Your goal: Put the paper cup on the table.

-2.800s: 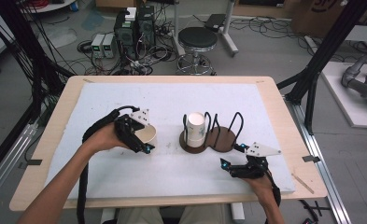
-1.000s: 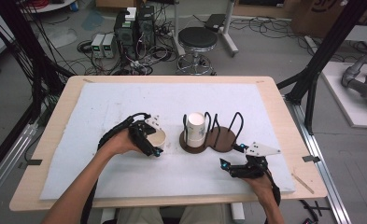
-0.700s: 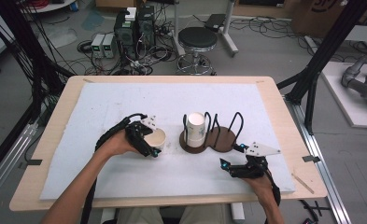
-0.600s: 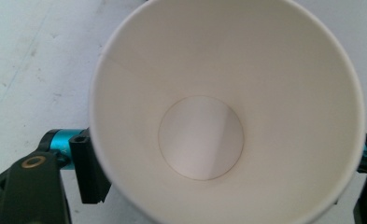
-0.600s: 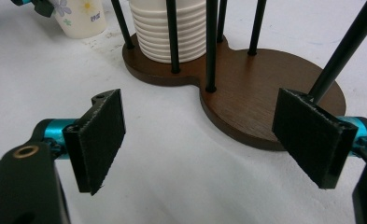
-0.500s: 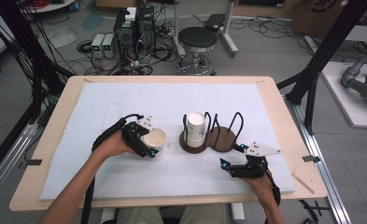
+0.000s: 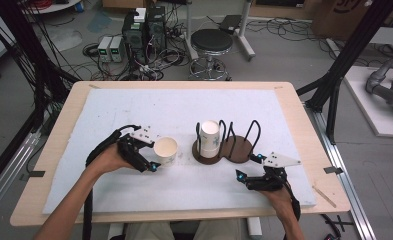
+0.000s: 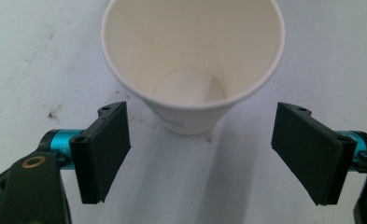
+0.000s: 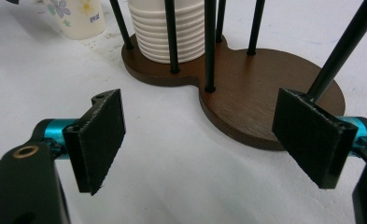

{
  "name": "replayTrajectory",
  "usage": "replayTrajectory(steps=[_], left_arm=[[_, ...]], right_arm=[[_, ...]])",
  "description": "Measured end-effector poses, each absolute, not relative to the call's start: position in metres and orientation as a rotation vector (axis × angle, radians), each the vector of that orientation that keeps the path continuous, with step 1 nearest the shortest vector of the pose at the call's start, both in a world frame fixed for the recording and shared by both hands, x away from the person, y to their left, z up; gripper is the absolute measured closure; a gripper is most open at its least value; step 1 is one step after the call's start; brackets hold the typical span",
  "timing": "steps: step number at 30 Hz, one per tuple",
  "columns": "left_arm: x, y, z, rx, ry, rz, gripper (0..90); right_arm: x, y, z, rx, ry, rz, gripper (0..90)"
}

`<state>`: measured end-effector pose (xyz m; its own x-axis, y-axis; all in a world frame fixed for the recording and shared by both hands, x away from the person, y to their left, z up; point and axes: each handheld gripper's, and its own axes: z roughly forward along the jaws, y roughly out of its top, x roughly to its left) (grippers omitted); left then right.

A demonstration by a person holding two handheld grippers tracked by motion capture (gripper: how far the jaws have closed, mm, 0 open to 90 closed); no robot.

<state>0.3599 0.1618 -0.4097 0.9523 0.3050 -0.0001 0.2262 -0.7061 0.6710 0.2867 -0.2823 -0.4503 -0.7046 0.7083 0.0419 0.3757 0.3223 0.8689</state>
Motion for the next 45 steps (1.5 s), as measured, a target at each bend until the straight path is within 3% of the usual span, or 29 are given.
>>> replayTrajectory(steps=[13, 25, 35, 45], left_arm=[[0.323, 0.22, -0.426, 2.208, 0.518, 0.237, 17.9], [0.291, 0.257, -0.444, 1.913, 0.709, 0.422, 17.3], [0.281, 0.273, -0.46, 1.771, 0.803, 0.575, 15.1], [0.281, 0.281, -0.462, 1.701, 0.845, 0.549, 15.2]], right_arm=[[0.285, -0.282, -0.45, 0.961, 2.235, 1.337, 17.7], [0.283, -0.284, -0.45, 0.954, 2.214, 1.351, 17.7], [0.281, -0.285, -0.45, 0.951, 2.185, 1.367, 17.7], [0.278, -0.287, -0.451, 0.973, 2.133, 1.38, 17.7]])
